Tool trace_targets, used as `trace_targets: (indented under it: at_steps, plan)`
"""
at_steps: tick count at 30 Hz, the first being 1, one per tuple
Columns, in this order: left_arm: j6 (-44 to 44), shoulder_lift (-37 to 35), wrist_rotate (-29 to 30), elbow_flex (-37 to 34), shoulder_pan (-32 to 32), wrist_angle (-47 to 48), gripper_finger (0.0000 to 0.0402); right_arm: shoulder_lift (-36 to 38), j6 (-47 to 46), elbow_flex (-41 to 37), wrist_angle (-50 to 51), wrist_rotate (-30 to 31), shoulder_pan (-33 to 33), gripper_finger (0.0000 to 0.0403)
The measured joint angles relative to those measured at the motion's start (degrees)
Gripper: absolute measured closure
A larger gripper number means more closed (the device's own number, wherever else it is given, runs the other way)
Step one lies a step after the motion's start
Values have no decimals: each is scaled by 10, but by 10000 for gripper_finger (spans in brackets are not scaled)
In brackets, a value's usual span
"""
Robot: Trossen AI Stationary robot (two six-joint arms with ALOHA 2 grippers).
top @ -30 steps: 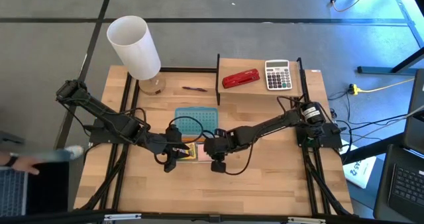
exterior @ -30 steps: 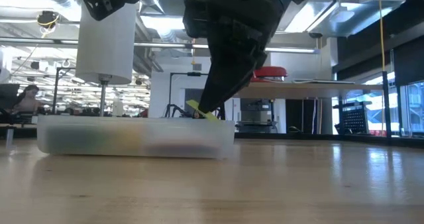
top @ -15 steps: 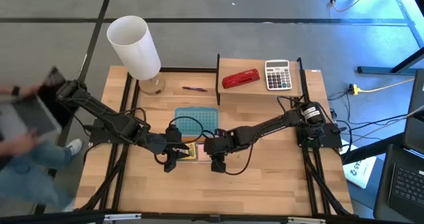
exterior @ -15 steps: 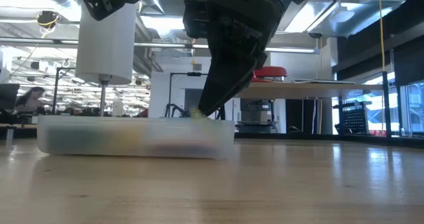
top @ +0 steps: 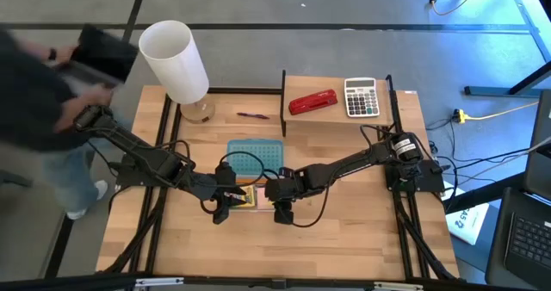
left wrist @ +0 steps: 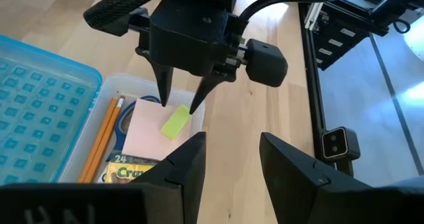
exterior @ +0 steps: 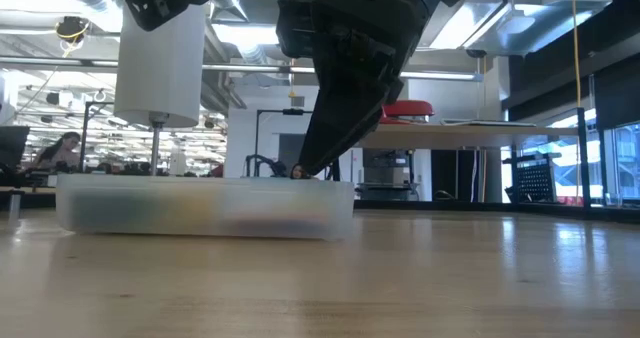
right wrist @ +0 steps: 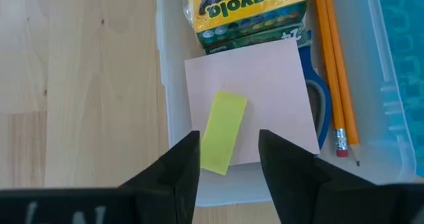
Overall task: Pack school essentials
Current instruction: Put the black pen into the blue supply box
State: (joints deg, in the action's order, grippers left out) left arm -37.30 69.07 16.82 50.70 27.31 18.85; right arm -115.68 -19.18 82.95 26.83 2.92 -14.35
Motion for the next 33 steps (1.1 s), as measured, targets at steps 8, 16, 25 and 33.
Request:
trace_targets:
  at_steps: [8, 16, 25, 33]
  plan:
    - [0, 0, 0, 0, 0, 12, 266, 0, 1, 34, 28, 1, 0, 247]
    - [-5, -1, 0, 0, 0, 38, 266, 1, -3, 80, 98, 18, 0, 247]
    - [-26, -50, 0, 0, -59, 113, 266, 4, -44, 206, 251, 99, -24, 247]
    - [107, -69, -81, 0, -181, 158, 266, 5, -73, 341, 349, 126, -43, 247]
